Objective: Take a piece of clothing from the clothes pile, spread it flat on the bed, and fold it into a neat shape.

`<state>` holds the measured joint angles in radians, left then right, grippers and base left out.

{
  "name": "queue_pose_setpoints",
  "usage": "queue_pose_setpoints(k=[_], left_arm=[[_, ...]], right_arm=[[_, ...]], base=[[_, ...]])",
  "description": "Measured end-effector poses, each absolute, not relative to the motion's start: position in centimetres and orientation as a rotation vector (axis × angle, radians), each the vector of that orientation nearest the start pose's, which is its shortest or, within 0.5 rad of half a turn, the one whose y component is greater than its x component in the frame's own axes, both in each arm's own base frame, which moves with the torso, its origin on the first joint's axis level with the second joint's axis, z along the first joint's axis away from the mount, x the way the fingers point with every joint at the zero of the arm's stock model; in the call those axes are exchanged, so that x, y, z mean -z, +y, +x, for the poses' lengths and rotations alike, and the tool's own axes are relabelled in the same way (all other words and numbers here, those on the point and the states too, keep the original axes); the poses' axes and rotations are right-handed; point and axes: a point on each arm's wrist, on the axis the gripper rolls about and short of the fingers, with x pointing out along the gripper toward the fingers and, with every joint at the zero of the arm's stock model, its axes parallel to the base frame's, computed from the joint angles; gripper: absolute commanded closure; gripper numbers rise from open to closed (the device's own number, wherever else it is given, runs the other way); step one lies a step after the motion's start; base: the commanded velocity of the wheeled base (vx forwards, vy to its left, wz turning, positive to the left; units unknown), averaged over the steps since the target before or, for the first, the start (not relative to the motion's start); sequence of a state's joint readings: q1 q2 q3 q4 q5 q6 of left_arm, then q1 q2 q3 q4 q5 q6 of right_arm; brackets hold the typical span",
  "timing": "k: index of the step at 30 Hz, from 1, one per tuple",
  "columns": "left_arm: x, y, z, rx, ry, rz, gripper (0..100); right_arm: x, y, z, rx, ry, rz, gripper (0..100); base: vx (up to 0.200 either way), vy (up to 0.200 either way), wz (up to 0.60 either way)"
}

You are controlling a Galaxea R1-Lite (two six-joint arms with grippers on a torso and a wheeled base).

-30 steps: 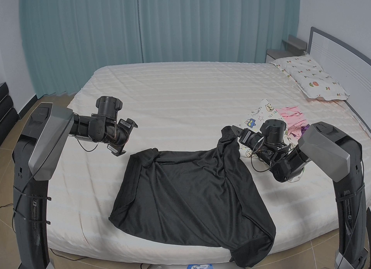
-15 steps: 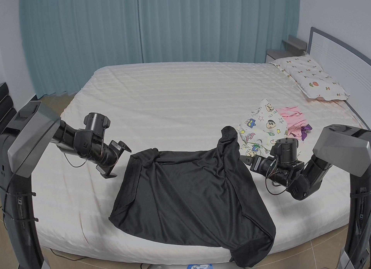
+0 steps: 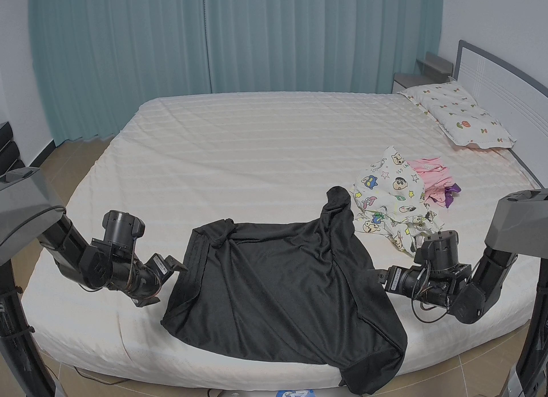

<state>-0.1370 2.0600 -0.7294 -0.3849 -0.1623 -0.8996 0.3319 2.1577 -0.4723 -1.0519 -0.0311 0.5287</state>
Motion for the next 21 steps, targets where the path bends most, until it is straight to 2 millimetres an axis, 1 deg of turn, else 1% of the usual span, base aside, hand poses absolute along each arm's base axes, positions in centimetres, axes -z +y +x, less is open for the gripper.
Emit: queue_pose_setpoints(k=[2, 7, 14, 18, 21], left_arm=[[-3.0, -4.7, 30.6, -0.168, 1.018, -0.829, 0], [-3.1, -4.7, 30.2, -0.166, 1.023, -0.832, 0], [-3.2, -4.7, 30.1, -0.165, 1.023, -0.836, 0], [-3.1, -4.8, 30.1, -0.166, 1.025, -0.836, 0], [-3.0, -4.8, 30.1, -0.168, 1.028, -0.836, 0]], right_arm=[[-0.9, 9.7, 28.2, -0.117, 0.691, 0.393, 0], [-1.0, 9.6, 27.6, -0.116, 0.700, 0.396, 0], [-0.9, 10.4, 27.1, -0.140, 0.714, 0.378, 0], [-0.4, 11.2, 27.1, -0.124, 0.714, 0.348, 0], [0.4, 12.0, 27.6, -0.099, 0.711, 0.317, 0]], base=[[0.000, 0.000, 0.00], [0.000, 0.000, 0.00], [-0.200, 0.000, 0.00], [0.000, 0.000, 0.00], [0.000, 0.000, 0.00]])
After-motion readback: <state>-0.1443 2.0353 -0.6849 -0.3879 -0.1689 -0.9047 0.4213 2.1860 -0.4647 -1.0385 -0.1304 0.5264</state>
